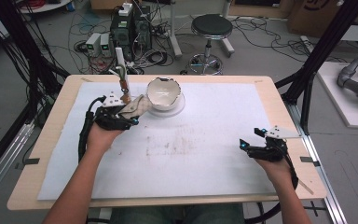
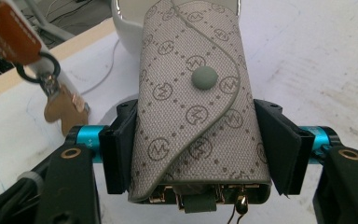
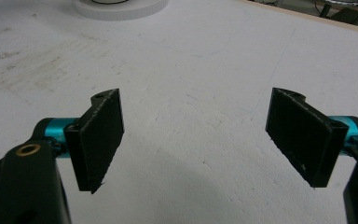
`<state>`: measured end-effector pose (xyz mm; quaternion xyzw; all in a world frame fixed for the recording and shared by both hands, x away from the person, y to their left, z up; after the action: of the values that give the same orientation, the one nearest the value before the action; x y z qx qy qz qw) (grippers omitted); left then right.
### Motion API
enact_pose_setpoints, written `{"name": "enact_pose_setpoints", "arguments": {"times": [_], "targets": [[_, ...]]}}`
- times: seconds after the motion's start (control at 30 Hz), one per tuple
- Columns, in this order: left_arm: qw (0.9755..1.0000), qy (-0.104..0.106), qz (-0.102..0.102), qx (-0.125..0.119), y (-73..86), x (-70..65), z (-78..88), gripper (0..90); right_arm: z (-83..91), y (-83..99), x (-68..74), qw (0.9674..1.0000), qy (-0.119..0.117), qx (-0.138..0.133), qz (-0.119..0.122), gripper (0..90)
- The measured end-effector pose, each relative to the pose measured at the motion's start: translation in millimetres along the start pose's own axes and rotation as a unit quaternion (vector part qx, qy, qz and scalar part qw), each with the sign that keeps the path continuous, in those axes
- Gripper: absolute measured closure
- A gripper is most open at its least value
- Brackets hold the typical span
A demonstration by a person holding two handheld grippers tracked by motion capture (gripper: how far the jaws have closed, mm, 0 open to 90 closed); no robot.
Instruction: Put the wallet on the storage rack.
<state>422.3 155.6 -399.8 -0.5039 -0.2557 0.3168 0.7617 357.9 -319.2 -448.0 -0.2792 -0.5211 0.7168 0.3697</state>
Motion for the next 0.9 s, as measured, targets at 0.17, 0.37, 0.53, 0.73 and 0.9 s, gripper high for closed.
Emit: {"name": "enact_pose_setpoints", "arguments": {"times": [0.17,0.37,0.53,0.73,0.9], "targets": [[0.9999,0.005,-0.013,0.004,-15.0,-1.5,-8.6,35.7,-1.7,-0.1,1.4,1.0000,-0.003,0.001,0.001,19.6],[0.9997,0.009,-0.022,0.006,-27.2,-3.3,-17.5,35.7,-3.7,-0.7,3.4,1.0000,-0.006,0.001,0.002,19.6],[0.9995,0.012,-0.027,0.006,-37.7,-3.3,-26.7,35.7,-4.3,-0.6,3.5,1.0000,-0.007,0.003,0.003,19.5],[0.9993,0.015,-0.030,0.015,-44.2,-3.0,-38.7,35.6,-4.5,-0.5,1.8,1.0000,-0.006,0.001,0.003,19.6],[0.9992,0.018,-0.028,0.020,-44.9,-1.8,-50.3,35.6,-5.0,0.3,1.9,1.0000,-0.006,0.004,0.001,19.6]]}}
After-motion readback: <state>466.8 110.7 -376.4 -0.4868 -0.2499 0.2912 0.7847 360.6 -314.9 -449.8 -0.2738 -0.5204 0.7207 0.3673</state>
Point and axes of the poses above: each handheld gripper's, and its own axes: z roughly backward along the jaws, y roughly out of its underside, x roughly to its left, the point moved 5 cm from there along -z, roughly forward along the jaws, and after that the axes turned 12 degrees about -x, right-handed, at the moved point
